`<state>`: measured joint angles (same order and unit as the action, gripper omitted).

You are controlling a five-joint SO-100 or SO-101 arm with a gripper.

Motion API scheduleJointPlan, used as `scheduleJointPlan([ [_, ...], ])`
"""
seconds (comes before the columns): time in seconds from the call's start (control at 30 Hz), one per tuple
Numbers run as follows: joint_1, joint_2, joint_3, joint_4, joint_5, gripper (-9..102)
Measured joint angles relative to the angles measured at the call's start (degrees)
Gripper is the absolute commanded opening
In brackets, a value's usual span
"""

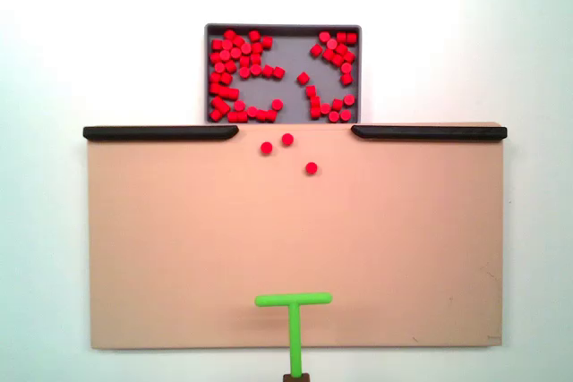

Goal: Push granules from bottom to the grey container

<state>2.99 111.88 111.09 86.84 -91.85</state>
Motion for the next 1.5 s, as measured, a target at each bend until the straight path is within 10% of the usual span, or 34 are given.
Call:
scheduleJointPlan([
  [1.5,0.0,0.0,0.0,0.0,1.8,1],
])
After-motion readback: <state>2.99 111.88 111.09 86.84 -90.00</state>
